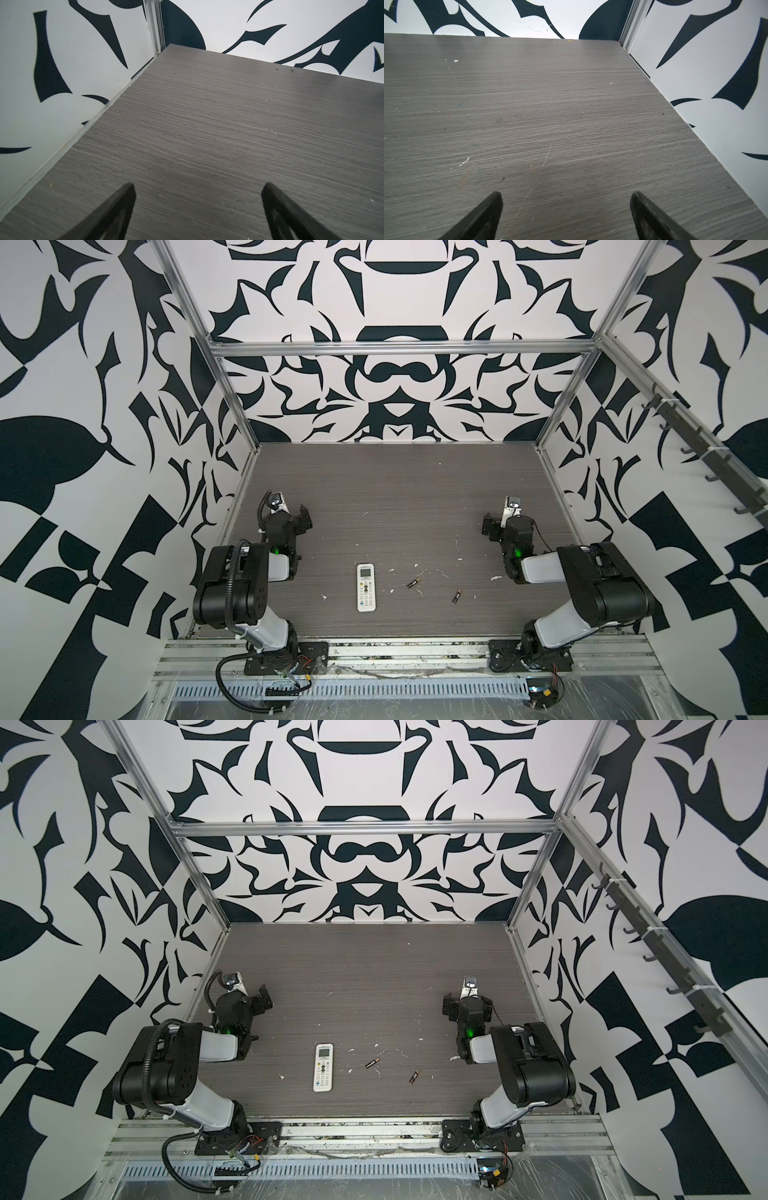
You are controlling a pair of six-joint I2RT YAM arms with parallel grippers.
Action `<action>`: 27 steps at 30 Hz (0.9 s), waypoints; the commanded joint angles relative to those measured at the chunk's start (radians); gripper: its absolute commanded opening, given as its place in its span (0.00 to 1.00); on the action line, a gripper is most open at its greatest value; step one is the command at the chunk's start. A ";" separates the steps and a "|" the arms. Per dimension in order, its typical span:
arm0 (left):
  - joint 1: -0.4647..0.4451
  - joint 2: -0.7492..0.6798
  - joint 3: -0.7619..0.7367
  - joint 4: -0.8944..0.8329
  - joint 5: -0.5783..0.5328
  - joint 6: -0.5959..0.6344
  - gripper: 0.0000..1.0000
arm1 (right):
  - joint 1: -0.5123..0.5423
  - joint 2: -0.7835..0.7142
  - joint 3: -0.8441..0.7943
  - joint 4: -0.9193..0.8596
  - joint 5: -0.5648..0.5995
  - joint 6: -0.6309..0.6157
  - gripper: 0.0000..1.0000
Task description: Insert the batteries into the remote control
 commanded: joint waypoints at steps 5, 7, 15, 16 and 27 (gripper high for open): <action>0.007 -0.024 -0.005 -0.013 0.015 0.005 0.99 | -0.001 -0.012 0.019 0.016 0.022 -0.007 1.00; 0.007 -0.035 -0.012 0.008 -0.002 0.009 0.99 | 0.003 -0.027 0.005 0.049 0.088 0.013 1.00; -0.031 -0.423 0.203 -0.709 -0.070 -0.247 0.99 | 0.062 -0.367 0.208 -0.537 0.190 0.111 1.00; -0.031 -0.449 0.262 -0.836 -0.041 -0.293 0.99 | 0.063 -0.388 0.247 -0.640 0.177 0.150 1.00; -0.297 -0.569 0.468 -1.520 0.258 -0.502 0.99 | 0.270 -0.557 0.276 -1.026 -0.123 0.300 1.00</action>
